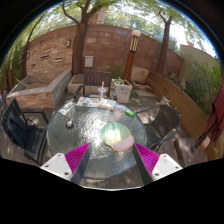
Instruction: Arrange mouse
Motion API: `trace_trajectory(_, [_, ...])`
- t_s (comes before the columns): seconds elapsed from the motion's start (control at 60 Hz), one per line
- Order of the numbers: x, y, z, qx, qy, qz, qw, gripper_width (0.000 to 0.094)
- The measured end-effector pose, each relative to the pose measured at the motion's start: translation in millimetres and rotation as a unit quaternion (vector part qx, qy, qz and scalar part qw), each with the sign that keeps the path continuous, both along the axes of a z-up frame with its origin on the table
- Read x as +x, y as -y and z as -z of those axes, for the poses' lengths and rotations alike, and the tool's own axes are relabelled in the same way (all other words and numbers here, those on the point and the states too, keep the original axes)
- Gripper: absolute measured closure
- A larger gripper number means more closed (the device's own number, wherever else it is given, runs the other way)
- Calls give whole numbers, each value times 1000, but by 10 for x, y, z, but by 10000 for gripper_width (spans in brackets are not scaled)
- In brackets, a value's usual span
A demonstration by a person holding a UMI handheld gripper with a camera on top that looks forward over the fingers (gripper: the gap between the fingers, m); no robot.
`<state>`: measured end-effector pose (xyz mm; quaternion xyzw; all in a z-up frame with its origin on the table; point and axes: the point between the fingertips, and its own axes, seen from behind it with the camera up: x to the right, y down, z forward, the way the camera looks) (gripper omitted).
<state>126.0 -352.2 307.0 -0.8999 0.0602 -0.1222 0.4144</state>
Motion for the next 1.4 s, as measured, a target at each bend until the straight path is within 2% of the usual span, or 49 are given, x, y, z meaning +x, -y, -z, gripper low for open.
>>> trace_trajectory(0.133, [9,72,359,-31,-10,10,999,85])
trace_trajectory(0.3, [-172,-103,1353,-74,-23,15,997,90])
trace_trajectory(0.467, [-679,-505,2198,-109,-45,-9,993,79])
trace_trajectory(0.583, [-1108,-1193,2546,-91,-75,-27,993,79])
trace_trajectory(0.75, [-1561,-2424,2734,-38,-76,-63,994,82])
trace_trajectory(0.917, [-1839,-3358,2919,-18,-64,-90,994,84])
trace_trajectory(1.067, [-1946,-3707,3144,-29,-66,-97,993,181])
trace_trajectory(1.133, [-1990,-3754,3246,-36,-69,-100,992,272])
trace_trajectory(1.183, [-2033,-3766,3260,-35,-77,-108,990,379])
trace_trajectory(1.267, [-2047,-3785,3264,-34,-73,-121,989,415])
trace_trajectory(1.4, [-2058,-3794,3245,-33,-69,-137,988,535])
